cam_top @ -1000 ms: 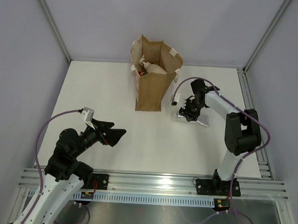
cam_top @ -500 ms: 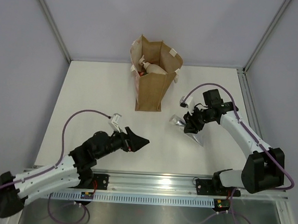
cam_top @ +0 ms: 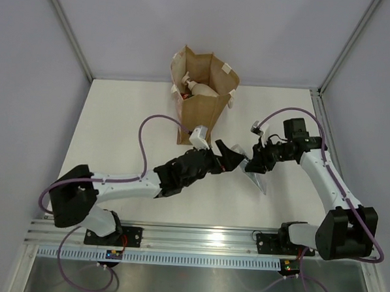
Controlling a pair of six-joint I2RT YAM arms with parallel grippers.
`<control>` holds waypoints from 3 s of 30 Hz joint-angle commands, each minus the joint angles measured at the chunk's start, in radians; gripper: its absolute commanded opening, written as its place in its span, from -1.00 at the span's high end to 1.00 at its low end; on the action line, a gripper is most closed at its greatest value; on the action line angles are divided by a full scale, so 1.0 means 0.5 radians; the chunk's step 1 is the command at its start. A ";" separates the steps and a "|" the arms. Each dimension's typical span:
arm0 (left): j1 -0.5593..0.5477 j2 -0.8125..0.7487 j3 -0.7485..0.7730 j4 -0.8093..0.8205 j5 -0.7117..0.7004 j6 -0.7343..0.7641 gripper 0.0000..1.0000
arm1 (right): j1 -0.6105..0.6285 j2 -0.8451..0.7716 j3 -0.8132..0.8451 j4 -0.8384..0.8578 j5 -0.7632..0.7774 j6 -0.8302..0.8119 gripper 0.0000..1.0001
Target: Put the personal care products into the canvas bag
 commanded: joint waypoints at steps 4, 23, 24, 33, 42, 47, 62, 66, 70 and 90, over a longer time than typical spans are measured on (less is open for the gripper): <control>-0.009 0.318 0.339 0.171 -0.132 -0.003 -0.98 | -0.052 -0.155 0.054 -0.006 -0.294 0.062 0.34; -0.009 0.451 0.407 0.045 -0.096 0.006 0.49 | -0.070 -0.287 0.014 0.086 -0.318 0.135 0.22; -0.012 0.441 0.377 0.045 -0.083 0.034 0.56 | -0.073 -0.290 0.011 0.083 -0.318 0.132 0.19; -0.006 0.159 0.321 -0.243 -0.019 0.392 0.98 | -0.070 -0.339 0.020 0.043 -0.269 0.077 -0.77; 0.135 -0.221 0.471 -0.719 0.174 0.788 1.00 | -0.156 -0.422 0.039 -0.003 -0.330 0.056 -0.85; 0.285 -0.353 0.729 -1.035 0.165 0.948 1.00 | -0.175 -0.422 0.042 -0.016 -0.328 0.047 -0.83; 1.154 0.170 1.673 -0.689 0.288 0.780 1.00 | -0.208 -0.443 0.002 -0.022 -0.300 0.025 -0.80; 1.279 0.526 2.011 -0.795 0.279 0.829 1.00 | -0.230 -0.480 -0.004 -0.016 -0.300 0.022 -0.81; 1.326 0.843 2.330 -0.955 0.361 0.899 1.00 | -0.300 -0.489 -0.007 -0.068 -0.330 -0.021 -0.80; 1.341 0.696 2.549 -1.612 0.533 1.086 -0.98 | -0.380 -0.594 -0.032 -0.022 -0.263 -0.003 -0.83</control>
